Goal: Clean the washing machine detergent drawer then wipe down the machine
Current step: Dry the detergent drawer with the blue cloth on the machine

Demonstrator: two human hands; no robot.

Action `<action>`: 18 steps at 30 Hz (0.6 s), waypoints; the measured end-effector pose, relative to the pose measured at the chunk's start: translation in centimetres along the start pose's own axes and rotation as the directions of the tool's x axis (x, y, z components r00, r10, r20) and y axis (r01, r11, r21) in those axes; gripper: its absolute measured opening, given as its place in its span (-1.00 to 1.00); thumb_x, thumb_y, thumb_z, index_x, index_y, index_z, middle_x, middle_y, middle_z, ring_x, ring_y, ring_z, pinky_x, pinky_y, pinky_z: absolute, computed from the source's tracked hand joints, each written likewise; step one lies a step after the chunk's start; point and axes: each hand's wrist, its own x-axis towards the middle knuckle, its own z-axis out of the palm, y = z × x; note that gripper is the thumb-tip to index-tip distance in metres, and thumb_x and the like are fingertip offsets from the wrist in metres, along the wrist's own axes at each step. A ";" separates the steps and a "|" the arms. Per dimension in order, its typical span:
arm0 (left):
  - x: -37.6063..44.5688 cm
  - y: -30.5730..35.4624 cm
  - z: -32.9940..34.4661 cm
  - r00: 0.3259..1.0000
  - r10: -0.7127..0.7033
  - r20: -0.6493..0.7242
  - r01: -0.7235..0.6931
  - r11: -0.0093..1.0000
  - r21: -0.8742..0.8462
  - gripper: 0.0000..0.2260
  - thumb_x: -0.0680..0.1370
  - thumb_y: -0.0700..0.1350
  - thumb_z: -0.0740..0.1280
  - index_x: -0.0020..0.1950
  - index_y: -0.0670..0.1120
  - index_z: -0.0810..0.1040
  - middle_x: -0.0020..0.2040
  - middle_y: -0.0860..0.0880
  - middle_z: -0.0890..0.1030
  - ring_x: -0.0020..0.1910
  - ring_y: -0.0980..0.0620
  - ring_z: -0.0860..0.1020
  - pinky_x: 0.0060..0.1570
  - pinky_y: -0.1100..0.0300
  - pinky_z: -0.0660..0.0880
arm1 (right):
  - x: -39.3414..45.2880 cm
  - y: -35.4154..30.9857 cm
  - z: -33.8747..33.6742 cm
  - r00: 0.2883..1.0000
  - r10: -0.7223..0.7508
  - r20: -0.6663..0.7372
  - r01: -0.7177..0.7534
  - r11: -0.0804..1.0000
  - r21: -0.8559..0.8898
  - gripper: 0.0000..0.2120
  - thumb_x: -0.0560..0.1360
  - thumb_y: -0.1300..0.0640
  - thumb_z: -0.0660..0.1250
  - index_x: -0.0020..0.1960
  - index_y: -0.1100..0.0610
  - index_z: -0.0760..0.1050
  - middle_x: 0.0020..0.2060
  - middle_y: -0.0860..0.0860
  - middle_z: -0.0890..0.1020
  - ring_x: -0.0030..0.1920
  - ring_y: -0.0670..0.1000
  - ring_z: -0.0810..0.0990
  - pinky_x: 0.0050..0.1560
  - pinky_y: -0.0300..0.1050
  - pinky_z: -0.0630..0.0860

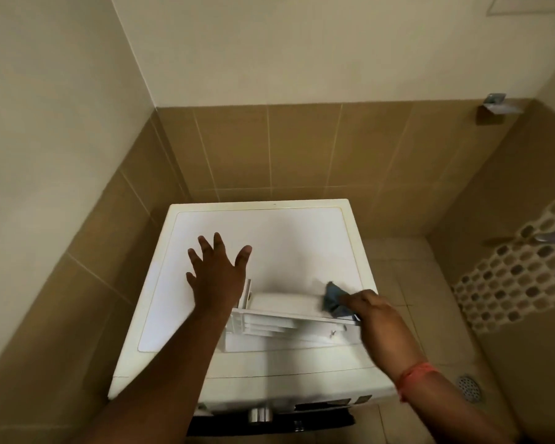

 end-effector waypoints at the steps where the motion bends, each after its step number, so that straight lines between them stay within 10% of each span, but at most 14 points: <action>1: 0.1 0.0 0.1 1.000 -0.007 0.007 0.007 1.000 -0.031 -0.20 0.49 0.40 -0.05 0.61 -0.03 -0.02 0.61 -0.12 -0.08 0.57 -0.23 -0.11 0.45 -0.32 0.09 | 0.1 1.1 -0.4 0.994 0.076 0.075 -0.074 0.997 -0.029 -0.50 0.38 0.47 0.29 0.13 -0.01 0.63 -0.10 0.00 0.61 -0.05 0.04 0.55 -0.09 -0.23 0.41; 8: 0.4 0.1 0.6 0.996 -0.035 0.079 0.050 0.979 -0.196 -0.17 0.46 0.43 -0.02 0.61 -0.01 -0.01 0.62 -0.09 -0.02 0.58 -0.19 -0.02 0.48 -0.21 0.12 | 4.9 1.6 -0.8 0.845 0.505 0.173 -0.523 0.715 0.464 -0.73 0.52 0.40 0.21 -0.05 0.11 0.60 -0.16 0.01 0.64 -0.04 0.07 0.62 -0.34 -0.38 0.44; 11: 0.6 0.1 0.5 0.997 -0.028 0.078 0.042 0.981 -0.190 -0.24 0.53 0.39 0.02 0.61 0.00 -0.01 0.62 -0.07 -0.02 0.58 -0.17 -0.01 0.49 -0.20 0.12 | 6.7 0.1 -1.9 0.892 0.442 0.092 -0.444 0.822 0.358 -0.77 0.57 0.33 0.18 -0.02 0.12 0.58 -0.17 0.01 0.59 -0.19 -0.03 0.56 -0.29 -0.35 0.41; 14: 0.6 0.1 0.6 0.997 -0.030 0.072 0.041 0.985 -0.165 -0.25 0.54 0.37 0.03 0.60 -0.01 0.00 0.61 -0.08 0.01 0.58 -0.17 -0.01 0.47 -0.23 0.13 | 8.0 -3.0 -2.0 0.916 0.259 0.306 -0.297 0.951 0.083 -0.77 0.54 0.29 0.23 0.03 0.07 0.61 -0.16 -0.03 0.62 -0.22 -0.02 0.58 -0.36 -0.28 0.46; 18: 0.3 0.3 0.5 0.998 -0.043 0.050 0.049 0.991 -0.122 -0.27 0.55 0.37 0.01 0.60 -0.02 0.02 0.61 -0.08 0.02 0.58 -0.20 0.00 0.45 -0.29 0.13 | 10.7 -7.4 -1.2 0.853 0.096 0.513 -0.117 0.993 0.009 -0.61 0.45 0.42 0.19 0.15 0.16 0.62 0.09 0.11 0.66 0.12 0.11 0.58 0.13 -0.09 0.49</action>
